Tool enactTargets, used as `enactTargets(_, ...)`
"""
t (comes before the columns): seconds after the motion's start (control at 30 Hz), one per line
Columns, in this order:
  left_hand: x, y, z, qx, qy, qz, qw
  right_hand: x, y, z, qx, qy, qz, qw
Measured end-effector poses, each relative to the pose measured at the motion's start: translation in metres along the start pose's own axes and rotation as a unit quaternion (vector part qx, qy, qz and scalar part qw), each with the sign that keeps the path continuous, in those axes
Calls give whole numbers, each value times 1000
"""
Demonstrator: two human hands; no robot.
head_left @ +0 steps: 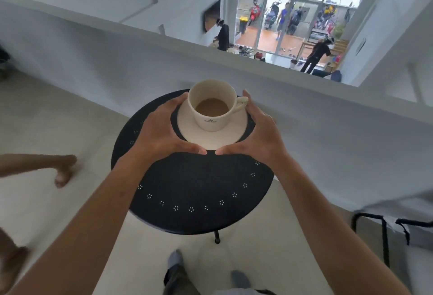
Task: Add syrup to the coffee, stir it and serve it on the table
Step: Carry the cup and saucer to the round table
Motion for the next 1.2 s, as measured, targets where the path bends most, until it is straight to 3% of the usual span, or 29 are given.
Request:
enactTargets(0.5, -75, -101, -4, -130, 3, 106, 986, 9, -36, 71, 121, 24, 104, 987)
enactTargets(0.87, -107, -117, 32, -173, -1, 103, 979, 42, -38, 95, 127, -1, 126, 984)
enactTargets(1.2, -180, -126, 80, -211, 13, 88, 973, 94, -43, 152, 108, 23, 188, 976)
Point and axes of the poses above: each hand's wrist, its own y-axis away from the middle knuckle, its own z-axis out of the palm, x = y × z, the point moved 7 cm from there along -y, towards the middle knuckle, and after that the axes turned 6 degrees about x, right-handed, at the moved point
